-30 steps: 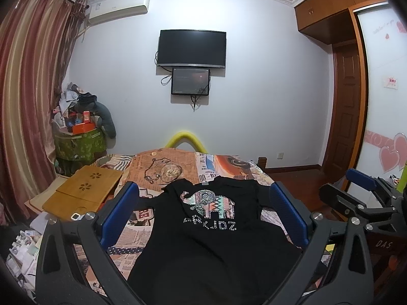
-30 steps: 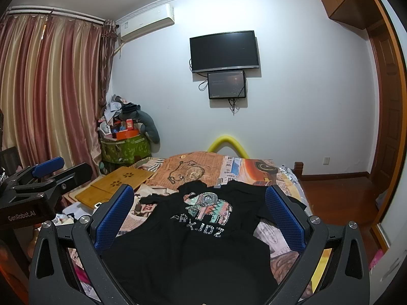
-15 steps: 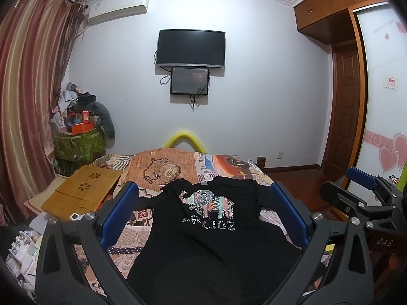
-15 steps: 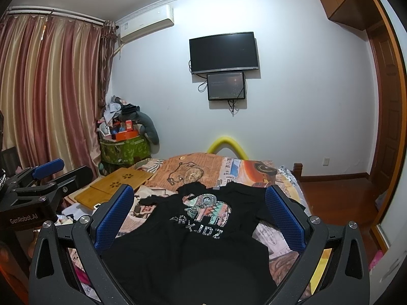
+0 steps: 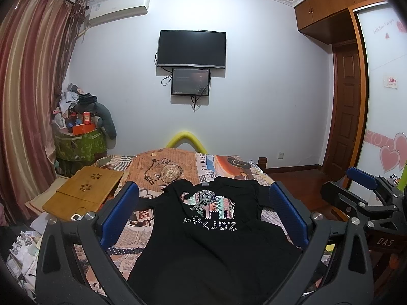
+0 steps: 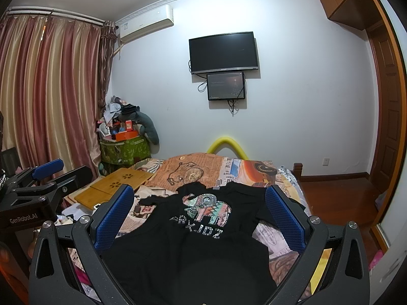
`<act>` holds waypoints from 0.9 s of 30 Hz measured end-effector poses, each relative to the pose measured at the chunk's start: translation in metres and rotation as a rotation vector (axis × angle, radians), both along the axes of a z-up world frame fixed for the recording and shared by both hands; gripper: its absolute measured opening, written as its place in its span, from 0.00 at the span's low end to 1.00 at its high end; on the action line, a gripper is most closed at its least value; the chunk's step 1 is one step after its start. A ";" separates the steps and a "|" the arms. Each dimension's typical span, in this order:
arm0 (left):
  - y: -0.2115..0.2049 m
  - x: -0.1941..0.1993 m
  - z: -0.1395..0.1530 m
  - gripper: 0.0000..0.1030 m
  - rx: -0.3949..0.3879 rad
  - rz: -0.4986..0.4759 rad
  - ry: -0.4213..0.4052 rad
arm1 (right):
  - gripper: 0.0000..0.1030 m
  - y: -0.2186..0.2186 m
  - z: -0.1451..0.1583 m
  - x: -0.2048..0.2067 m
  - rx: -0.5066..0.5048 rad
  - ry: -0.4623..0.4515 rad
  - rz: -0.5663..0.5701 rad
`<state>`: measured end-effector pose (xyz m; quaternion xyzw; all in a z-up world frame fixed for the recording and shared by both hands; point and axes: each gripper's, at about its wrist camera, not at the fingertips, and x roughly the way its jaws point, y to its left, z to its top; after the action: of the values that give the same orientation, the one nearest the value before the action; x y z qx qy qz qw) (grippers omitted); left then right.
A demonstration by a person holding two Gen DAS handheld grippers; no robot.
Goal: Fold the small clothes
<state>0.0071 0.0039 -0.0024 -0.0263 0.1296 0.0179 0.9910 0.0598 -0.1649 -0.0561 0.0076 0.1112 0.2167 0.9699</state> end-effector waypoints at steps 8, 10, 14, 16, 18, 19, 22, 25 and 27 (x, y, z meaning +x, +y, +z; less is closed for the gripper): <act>-0.001 -0.001 -0.001 1.00 0.001 -0.001 -0.001 | 1.00 0.000 0.000 0.000 0.001 0.001 -0.001; -0.001 -0.001 -0.001 1.00 0.002 0.000 -0.001 | 1.00 0.000 0.001 0.001 0.002 0.001 -0.002; -0.002 -0.001 0.000 1.00 0.002 0.000 -0.002 | 1.00 -0.001 0.001 0.002 0.002 0.002 -0.001; -0.002 0.000 0.000 1.00 0.002 0.000 -0.002 | 1.00 -0.001 0.001 0.002 0.002 0.002 -0.002; -0.002 -0.001 -0.001 1.00 0.003 0.000 -0.002 | 1.00 -0.001 0.001 0.002 0.003 0.002 -0.001; -0.002 0.000 -0.001 1.00 0.003 0.001 -0.002 | 1.00 -0.001 0.001 0.002 0.003 0.003 -0.001; -0.002 -0.001 -0.002 1.00 0.002 0.000 -0.001 | 1.00 -0.001 0.001 0.002 0.002 0.002 -0.002; -0.004 -0.001 0.000 1.00 0.001 -0.001 0.000 | 1.00 -0.002 0.000 0.004 0.001 0.004 -0.001; -0.005 0.002 0.000 1.00 0.001 -0.002 0.003 | 1.00 -0.002 -0.001 0.003 0.002 0.004 -0.001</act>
<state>0.0086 -0.0010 -0.0024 -0.0259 0.1311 0.0170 0.9909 0.0630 -0.1670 -0.0568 0.0090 0.1129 0.2162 0.9698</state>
